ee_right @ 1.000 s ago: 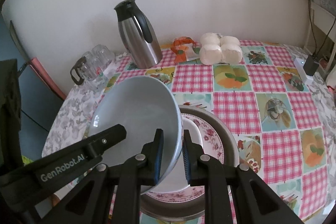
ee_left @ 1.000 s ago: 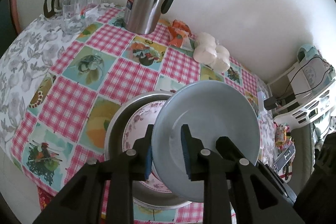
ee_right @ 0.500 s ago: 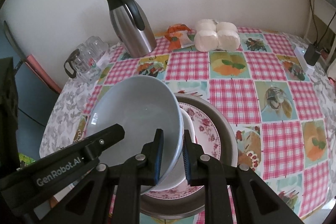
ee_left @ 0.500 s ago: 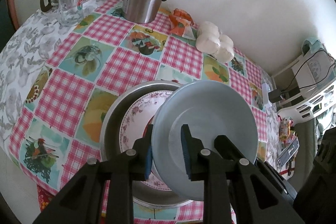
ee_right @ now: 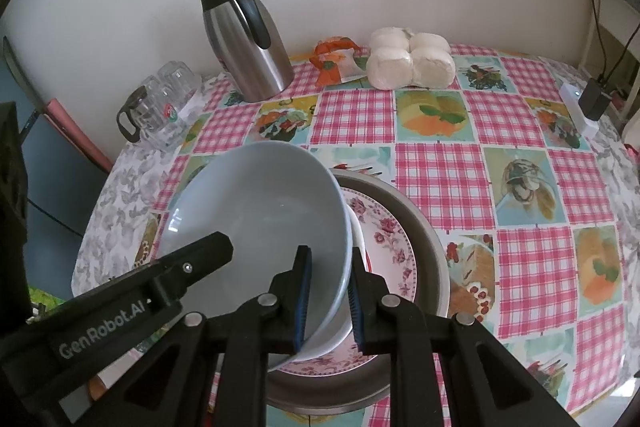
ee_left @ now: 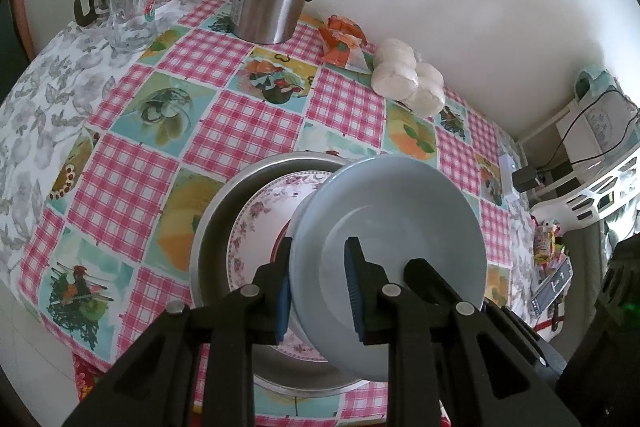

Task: Organize plates and bowls
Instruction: 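Lower the pale blue-grey bowl onto the stacked bowls with both tools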

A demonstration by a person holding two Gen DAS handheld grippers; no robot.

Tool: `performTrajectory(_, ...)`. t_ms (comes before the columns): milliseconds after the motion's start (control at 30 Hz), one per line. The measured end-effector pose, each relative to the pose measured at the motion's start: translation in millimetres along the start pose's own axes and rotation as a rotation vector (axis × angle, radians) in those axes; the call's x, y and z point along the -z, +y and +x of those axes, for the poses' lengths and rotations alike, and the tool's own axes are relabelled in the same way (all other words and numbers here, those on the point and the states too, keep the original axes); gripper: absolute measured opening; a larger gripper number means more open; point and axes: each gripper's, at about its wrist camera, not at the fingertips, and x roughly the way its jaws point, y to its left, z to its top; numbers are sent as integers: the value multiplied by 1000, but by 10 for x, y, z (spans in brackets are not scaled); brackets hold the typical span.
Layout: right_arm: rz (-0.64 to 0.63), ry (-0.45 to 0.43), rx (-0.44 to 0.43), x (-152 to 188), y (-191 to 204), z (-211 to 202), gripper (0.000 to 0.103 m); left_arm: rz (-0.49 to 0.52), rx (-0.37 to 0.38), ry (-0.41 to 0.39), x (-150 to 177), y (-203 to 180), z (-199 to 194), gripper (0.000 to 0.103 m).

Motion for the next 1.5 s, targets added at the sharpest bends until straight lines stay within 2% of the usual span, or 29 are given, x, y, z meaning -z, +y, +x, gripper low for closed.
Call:
performTrajectory(900, 17, 44, 5, 19, -7, 43, 22, -14, -20, -18, 3, 27, -25, 24)
performTrajectory(1167, 15, 41, 2, 21, 7, 40, 27, -26, -27, -19, -4, 51, -12, 22)
performTrajectory(1233, 15, 39, -3, 24, 18, 38, 32, -26, -31, -25, -7, 54, -22, 22)
performTrajectory(1500, 9, 24, 4, 13, 43, -21, 38, -31, -37, -23, -12, 62, -7, 21)
